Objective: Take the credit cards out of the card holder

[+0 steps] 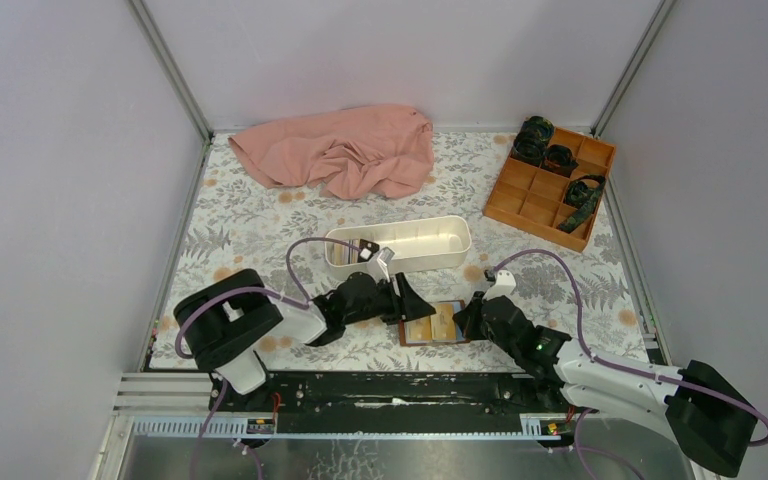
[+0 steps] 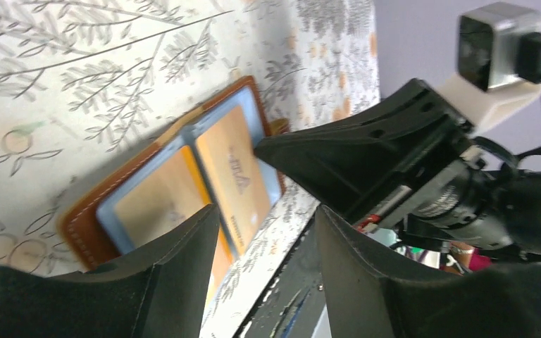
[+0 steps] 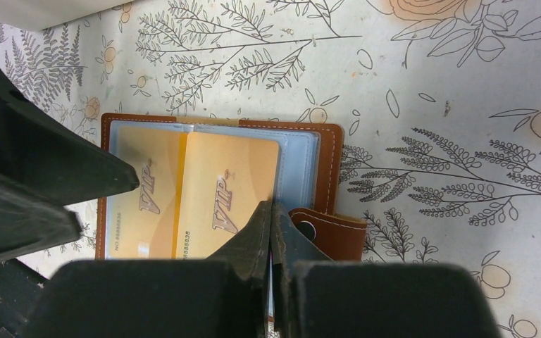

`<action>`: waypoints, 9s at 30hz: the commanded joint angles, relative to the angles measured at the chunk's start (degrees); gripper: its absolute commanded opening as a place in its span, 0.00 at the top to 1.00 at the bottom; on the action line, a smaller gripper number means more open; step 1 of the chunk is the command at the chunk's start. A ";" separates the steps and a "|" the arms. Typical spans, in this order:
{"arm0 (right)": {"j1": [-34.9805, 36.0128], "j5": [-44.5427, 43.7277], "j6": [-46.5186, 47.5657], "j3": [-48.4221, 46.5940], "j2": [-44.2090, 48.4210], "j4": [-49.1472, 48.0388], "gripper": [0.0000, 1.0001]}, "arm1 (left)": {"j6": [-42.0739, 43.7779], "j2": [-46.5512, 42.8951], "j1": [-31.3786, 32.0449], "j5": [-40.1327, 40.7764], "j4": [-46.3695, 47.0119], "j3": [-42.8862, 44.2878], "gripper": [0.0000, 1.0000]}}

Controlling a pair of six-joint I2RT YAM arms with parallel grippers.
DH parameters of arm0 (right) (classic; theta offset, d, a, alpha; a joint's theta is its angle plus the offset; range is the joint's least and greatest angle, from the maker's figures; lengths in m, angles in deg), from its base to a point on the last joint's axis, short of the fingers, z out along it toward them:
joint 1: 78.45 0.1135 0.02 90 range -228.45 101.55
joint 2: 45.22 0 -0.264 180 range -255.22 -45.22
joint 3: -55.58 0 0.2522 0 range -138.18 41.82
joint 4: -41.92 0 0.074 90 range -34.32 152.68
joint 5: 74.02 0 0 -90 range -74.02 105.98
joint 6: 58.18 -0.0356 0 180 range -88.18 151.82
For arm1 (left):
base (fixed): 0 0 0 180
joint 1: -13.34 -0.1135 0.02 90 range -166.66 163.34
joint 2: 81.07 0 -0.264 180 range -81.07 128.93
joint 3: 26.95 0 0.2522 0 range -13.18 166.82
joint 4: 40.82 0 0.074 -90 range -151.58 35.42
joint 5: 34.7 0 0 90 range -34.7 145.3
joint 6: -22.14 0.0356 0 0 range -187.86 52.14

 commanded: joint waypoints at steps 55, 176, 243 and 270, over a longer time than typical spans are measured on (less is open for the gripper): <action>0.24 2.35 -0.42 1.41 1.05 1.23 1.00 | -10.13 17.01 -0.63 -6.29 25.27 2.53 0.43; -8.43 14.56 3.03 -11.22 -30.01 -19.19 0.93 | 19.94 -3.20 -15.29 -18.71 -34.79 5.42 0.92; -10.97 37.99 6.47 -5.44 -4.42 -35.14 1.00 | 19.23 -35.75 -15.63 -5.46 -32.33 -2.19 0.51; -5.06 6.69 19.58 -64.67 -50.05 9.64 1.00 | 22.35 -65.25 -15.63 30.31 -63.65 -6.96 0.28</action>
